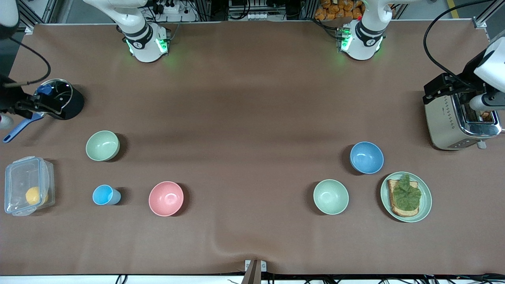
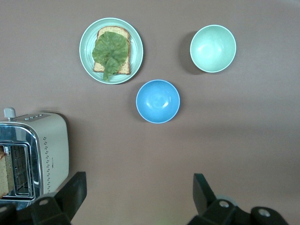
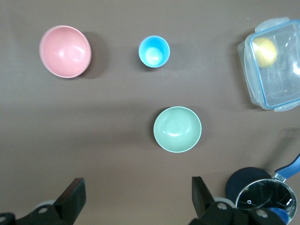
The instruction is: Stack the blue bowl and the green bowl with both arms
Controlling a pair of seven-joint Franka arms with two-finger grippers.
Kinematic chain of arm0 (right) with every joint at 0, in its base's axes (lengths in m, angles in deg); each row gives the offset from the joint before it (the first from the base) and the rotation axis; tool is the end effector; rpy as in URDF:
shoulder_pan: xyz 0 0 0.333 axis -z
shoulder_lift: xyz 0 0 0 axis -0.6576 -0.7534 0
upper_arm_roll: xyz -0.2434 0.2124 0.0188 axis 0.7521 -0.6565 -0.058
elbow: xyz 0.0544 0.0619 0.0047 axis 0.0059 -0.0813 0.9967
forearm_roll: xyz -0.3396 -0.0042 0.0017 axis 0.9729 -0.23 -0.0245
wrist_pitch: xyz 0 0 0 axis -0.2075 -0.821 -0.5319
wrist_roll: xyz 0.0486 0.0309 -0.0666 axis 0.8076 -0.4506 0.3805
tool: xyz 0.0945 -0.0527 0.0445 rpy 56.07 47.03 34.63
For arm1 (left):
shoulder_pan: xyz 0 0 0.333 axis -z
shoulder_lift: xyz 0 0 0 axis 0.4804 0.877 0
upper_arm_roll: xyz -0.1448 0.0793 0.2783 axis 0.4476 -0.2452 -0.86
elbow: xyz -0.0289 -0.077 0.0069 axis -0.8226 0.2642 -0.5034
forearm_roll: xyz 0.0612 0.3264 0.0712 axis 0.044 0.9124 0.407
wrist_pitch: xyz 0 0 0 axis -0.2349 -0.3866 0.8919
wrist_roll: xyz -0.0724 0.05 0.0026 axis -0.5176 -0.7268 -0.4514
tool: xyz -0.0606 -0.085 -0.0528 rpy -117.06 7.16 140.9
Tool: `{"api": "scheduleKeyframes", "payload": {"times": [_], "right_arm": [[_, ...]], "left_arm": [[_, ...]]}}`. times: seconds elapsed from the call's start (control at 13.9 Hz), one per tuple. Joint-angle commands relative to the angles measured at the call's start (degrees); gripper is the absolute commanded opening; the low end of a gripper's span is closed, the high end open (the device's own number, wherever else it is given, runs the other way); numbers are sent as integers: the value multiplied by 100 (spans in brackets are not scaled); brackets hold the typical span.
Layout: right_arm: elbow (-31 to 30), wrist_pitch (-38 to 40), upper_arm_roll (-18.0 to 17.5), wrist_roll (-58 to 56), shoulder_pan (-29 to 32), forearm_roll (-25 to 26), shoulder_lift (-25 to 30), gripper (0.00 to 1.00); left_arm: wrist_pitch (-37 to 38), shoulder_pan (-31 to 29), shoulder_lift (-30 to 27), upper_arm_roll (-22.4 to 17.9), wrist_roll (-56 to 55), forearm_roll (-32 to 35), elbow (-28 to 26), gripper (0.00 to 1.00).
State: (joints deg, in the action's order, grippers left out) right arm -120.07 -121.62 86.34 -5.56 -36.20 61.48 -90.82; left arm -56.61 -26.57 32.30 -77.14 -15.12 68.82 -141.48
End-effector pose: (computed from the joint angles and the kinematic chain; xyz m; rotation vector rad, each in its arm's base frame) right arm 0.5224 -0.0401 0.5737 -3.1217 0.0448 0.0826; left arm 0.5005 -0.0489 0.6375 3.1370 -0.0108 -0.0155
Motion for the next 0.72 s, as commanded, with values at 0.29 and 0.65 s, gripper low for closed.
{"api": "scheduleKeyframes", "payload": {"times": [0.29, 0.65], "right_arm": [[-145, -235, -33, -930, 859, -39, -1123, 100], [-1202, -1755, -33, -1092, 1126, -84, -1501, 100]], "left_arm": [[68, -21, 777, -29, 160, -75, 49, 100], [-159, 14, 1770, -37, 151, -23, 49, 100]]}}
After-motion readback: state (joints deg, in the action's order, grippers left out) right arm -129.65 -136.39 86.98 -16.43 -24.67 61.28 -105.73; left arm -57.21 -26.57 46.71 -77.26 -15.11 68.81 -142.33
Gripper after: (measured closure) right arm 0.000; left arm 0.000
